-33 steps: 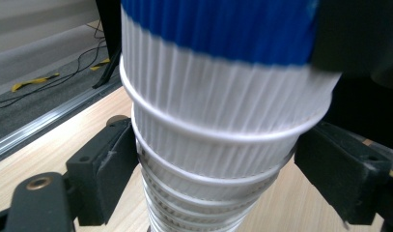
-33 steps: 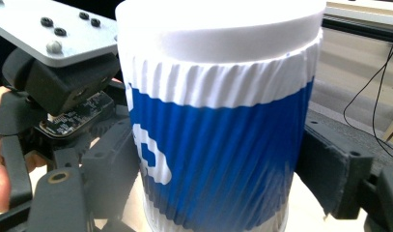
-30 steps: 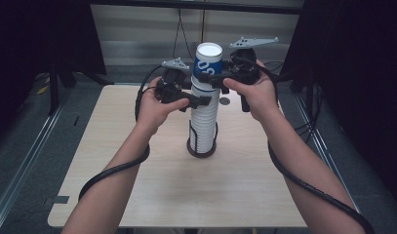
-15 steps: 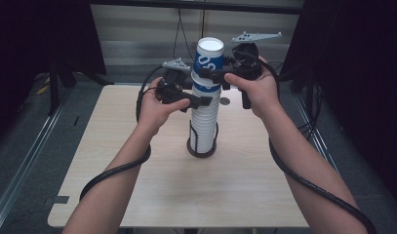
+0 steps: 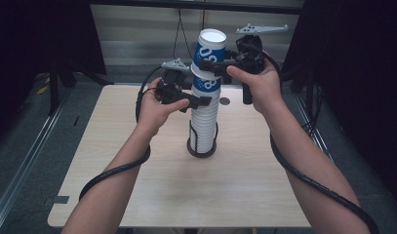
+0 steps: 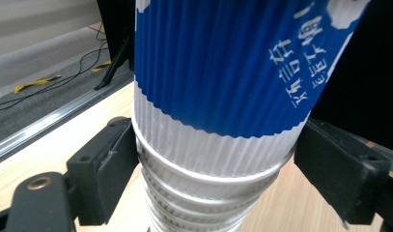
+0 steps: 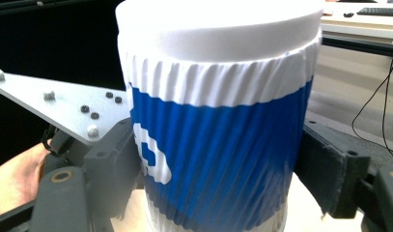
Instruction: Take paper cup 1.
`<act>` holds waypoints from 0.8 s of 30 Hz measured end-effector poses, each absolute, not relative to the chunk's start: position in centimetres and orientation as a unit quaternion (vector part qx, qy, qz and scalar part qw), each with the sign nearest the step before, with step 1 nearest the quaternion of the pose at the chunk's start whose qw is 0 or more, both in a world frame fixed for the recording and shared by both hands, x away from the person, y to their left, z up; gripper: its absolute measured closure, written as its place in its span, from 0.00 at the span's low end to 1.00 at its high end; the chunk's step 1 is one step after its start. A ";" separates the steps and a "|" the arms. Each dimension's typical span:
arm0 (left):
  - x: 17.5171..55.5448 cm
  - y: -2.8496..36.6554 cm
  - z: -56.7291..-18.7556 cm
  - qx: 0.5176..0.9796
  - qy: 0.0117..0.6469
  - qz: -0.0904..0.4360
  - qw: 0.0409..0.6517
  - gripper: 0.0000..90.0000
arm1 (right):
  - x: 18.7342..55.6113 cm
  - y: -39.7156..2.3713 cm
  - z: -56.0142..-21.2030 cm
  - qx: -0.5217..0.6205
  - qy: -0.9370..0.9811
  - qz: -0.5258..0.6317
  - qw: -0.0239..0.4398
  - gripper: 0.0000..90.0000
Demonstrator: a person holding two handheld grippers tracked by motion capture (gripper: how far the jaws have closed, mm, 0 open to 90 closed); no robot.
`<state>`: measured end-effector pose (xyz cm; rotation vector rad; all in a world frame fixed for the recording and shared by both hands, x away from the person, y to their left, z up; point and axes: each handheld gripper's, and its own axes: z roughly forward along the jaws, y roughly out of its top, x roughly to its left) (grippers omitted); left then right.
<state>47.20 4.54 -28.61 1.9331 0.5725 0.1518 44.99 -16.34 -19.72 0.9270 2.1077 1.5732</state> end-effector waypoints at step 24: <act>47.1 4.4 -28.4 0.817 0.236 0.069 0.521 0.18 | 43.8 -19.9 -18.5 0.336 0.708 0.595 0.178 0.24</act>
